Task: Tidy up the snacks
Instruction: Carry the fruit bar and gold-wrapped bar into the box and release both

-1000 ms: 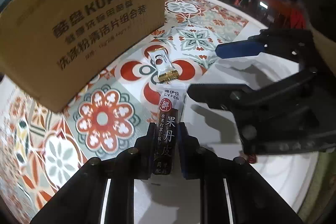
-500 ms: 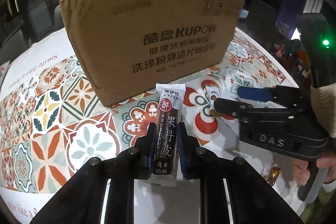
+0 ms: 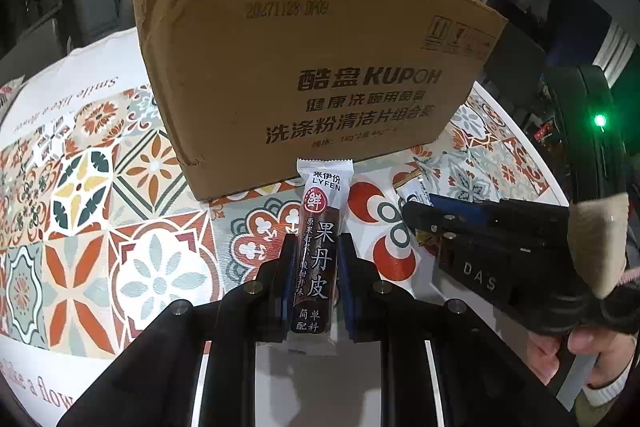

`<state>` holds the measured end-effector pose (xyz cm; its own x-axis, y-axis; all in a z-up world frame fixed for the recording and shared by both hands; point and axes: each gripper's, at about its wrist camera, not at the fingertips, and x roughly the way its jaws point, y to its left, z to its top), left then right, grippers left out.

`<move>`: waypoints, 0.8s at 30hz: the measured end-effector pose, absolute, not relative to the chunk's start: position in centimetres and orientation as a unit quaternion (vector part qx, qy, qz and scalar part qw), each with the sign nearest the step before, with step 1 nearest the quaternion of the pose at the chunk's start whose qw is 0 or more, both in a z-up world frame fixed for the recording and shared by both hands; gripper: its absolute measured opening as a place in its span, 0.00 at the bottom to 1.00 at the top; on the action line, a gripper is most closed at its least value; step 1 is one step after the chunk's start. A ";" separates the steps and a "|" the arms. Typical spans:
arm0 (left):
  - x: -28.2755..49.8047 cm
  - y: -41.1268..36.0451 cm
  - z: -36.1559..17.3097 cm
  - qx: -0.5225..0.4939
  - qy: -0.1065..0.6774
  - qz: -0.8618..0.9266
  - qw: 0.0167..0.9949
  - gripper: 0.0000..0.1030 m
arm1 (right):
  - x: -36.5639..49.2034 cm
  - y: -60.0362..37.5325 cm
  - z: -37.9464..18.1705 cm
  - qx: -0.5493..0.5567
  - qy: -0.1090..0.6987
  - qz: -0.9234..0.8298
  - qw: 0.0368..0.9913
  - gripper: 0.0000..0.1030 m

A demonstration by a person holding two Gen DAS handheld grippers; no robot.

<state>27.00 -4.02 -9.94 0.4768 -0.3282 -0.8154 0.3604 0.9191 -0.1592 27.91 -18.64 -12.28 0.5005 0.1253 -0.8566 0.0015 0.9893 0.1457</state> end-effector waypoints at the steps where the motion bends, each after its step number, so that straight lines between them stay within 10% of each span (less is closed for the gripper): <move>1: 27.0 -3.8 -9.9 0.014 0.472 -0.200 0.858 0.20 | 28.0 -18.2 -12.4 0.060 0.501 0.037 0.863 0.17; 24: 23.7 -3.2 -5.9 0.011 0.431 -0.192 0.882 0.20 | 24.0 -17.8 -8.2 0.067 0.445 0.076 0.890 0.16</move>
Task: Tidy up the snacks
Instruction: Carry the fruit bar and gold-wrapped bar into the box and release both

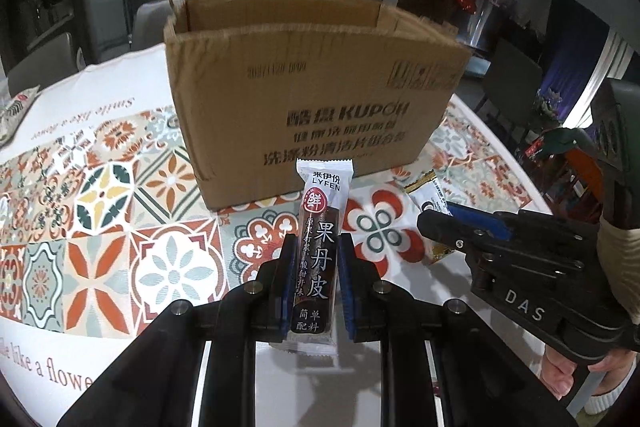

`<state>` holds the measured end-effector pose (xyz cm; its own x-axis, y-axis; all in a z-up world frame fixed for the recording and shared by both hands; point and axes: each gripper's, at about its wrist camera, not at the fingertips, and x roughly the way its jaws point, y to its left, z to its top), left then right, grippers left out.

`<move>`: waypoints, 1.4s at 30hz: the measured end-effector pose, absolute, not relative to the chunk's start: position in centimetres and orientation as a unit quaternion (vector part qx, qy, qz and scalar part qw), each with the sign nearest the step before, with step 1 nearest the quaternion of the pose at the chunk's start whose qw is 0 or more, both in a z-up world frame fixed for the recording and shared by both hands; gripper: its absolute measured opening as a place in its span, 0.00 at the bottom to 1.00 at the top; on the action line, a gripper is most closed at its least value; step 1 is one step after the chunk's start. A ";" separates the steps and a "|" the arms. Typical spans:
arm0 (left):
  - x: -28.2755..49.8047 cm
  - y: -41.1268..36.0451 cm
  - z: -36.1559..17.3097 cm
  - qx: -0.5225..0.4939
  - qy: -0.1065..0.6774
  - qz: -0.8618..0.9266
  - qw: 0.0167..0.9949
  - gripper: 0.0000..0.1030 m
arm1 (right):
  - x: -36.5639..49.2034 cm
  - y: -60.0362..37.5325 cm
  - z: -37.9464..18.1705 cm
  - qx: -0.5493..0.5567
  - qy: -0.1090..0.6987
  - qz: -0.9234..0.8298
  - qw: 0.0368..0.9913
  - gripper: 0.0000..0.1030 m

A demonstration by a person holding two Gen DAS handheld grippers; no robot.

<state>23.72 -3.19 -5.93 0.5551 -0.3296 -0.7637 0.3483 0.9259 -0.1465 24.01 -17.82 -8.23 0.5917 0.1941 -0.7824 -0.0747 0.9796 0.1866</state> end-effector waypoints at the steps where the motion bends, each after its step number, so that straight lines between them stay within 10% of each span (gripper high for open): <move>1: 23.4 -3.1 -5.4 0.009 0.426 -0.193 0.884 0.20 | 23.7 -17.8 -7.8 0.067 0.440 0.077 0.892 0.16; 42: 29.5 -2.6 7.2 0.032 0.354 -0.169 0.919 0.19 | 26.5 -17.5 7.8 0.012 0.311 0.098 0.945 0.16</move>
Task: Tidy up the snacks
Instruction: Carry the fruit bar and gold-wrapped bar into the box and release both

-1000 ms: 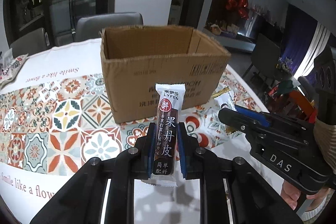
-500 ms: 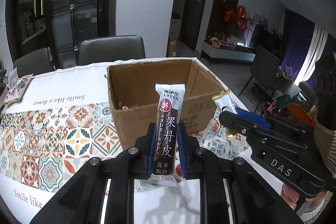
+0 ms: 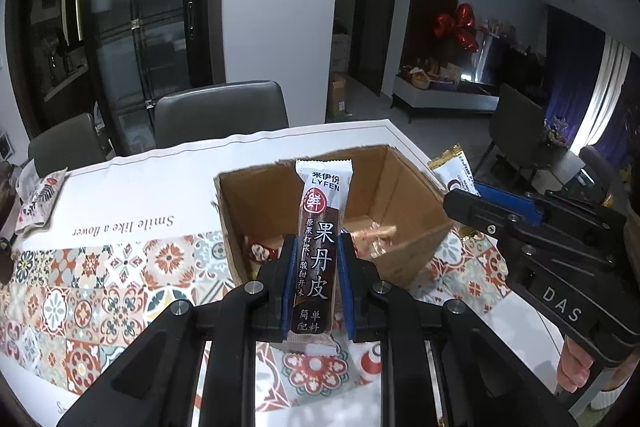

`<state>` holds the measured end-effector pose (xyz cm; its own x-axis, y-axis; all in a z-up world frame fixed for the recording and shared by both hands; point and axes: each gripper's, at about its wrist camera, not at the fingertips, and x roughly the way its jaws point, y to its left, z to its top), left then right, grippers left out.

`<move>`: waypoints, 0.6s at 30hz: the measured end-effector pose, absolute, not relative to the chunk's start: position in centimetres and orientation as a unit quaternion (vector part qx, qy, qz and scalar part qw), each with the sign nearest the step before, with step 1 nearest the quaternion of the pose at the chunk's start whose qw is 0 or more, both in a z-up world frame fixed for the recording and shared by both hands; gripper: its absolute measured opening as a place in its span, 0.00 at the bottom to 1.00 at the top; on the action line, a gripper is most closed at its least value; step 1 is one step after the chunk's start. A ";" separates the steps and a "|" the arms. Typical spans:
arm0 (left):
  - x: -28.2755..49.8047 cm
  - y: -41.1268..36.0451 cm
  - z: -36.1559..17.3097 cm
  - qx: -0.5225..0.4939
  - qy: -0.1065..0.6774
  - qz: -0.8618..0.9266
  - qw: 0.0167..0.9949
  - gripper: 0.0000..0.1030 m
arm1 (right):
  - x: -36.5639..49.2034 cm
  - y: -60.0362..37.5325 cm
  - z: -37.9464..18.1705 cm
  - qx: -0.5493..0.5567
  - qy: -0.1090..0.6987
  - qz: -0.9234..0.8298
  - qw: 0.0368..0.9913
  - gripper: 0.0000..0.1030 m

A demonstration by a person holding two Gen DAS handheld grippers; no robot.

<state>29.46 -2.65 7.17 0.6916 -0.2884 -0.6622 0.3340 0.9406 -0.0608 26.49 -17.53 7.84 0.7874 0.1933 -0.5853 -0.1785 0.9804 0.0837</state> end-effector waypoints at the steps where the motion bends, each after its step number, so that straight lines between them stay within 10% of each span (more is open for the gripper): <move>1: 29.9 -2.7 7.2 0.034 0.355 -0.168 0.919 0.19 | 26.9 -17.5 7.9 0.009 0.312 0.096 0.945 0.16; 18: 36.2 -3.2 5.2 0.032 0.377 -0.143 0.915 0.22 | 33.3 -18.4 6.8 -0.015 0.334 0.070 0.940 0.16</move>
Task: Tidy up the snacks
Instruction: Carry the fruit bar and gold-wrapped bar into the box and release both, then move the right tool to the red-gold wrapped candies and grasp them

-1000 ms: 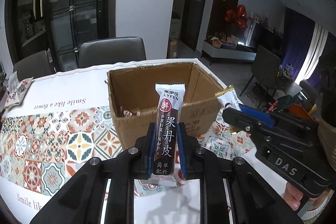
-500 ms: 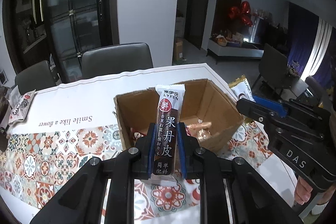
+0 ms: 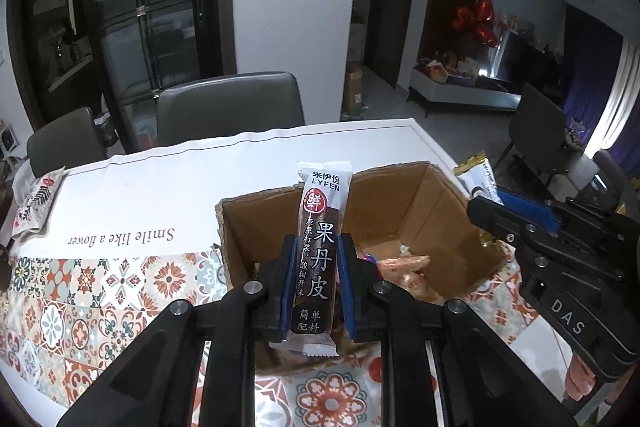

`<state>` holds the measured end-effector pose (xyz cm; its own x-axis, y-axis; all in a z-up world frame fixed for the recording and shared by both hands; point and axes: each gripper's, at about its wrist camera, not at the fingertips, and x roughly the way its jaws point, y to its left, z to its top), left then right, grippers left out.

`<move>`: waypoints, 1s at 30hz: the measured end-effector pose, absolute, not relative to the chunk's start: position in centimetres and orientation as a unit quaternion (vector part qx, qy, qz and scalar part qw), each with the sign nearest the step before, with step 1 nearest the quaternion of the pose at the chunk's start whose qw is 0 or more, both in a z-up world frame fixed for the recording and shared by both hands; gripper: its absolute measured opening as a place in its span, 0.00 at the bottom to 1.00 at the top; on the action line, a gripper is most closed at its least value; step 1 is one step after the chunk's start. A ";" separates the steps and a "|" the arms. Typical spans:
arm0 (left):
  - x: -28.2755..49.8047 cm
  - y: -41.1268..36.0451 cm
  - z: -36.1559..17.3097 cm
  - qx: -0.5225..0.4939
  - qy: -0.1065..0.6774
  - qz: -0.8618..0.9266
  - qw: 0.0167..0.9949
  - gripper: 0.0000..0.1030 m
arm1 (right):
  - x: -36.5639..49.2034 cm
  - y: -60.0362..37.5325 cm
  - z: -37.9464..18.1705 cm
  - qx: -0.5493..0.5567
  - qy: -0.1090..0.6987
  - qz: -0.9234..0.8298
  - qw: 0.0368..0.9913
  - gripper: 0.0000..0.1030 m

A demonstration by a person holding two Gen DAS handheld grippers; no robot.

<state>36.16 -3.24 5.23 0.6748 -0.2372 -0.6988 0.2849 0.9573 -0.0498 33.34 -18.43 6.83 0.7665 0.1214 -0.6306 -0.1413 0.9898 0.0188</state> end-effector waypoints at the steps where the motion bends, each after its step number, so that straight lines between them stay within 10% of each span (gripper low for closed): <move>1: 36.4 -3.3 5.1 0.035 0.376 -0.137 0.916 0.24 | 33.6 -18.5 6.7 -0.015 0.335 0.068 0.939 0.16; 3: 36.4 -3.3 5.2 0.040 0.368 -0.122 0.921 0.42 | 34.1 -18.8 6.4 -0.009 0.337 0.066 0.939 0.19; 6: 35.5 -3.2 5.5 0.046 0.358 -0.107 0.926 0.42 | 34.2 -19.1 5.9 -0.010 0.343 0.058 0.938 0.37; 30: 21.4 -3.2 2.9 0.063 0.331 -0.061 0.939 0.78 | 21.4 -19.3 3.0 -0.016 0.318 0.087 0.944 0.62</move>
